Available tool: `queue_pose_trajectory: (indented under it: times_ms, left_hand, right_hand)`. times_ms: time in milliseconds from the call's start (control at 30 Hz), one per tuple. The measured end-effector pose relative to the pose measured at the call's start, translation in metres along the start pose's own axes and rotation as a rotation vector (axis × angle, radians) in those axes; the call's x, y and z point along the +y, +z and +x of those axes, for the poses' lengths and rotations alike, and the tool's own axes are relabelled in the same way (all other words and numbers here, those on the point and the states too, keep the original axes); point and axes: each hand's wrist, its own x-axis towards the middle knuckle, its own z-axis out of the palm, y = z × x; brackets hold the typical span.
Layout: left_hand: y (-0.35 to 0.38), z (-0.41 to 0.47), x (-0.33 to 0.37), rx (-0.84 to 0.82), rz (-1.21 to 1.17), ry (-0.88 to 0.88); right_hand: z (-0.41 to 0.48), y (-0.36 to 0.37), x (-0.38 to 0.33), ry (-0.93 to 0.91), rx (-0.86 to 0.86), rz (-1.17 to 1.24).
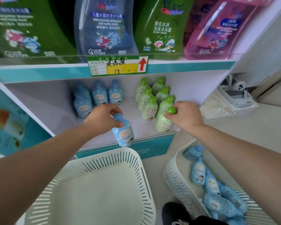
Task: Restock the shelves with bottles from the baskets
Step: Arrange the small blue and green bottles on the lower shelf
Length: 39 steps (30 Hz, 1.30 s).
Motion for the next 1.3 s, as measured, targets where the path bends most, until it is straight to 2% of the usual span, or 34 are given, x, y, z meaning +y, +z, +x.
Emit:
queue_pose_trajectory:
  times_ms: [433, 733, 1300]
  left_hand:
    - [0.007, 0.016, -0.003, 0.005, -0.043, -0.015]
    - [0.012, 0.025, -0.002, 0.013, -0.061, -0.017]
    - [0.019, 0.031, 0.004, 0.041, -0.067, -0.021]
  right_hand:
    - [0.02, 0.016, 0.002, 0.103, -0.035, -0.204]
    - [0.026, 0.027, 0.011, 0.144, -0.064, -0.235]
    - [0.025, 0.034, 0.018, 0.06, -0.002, -0.253]
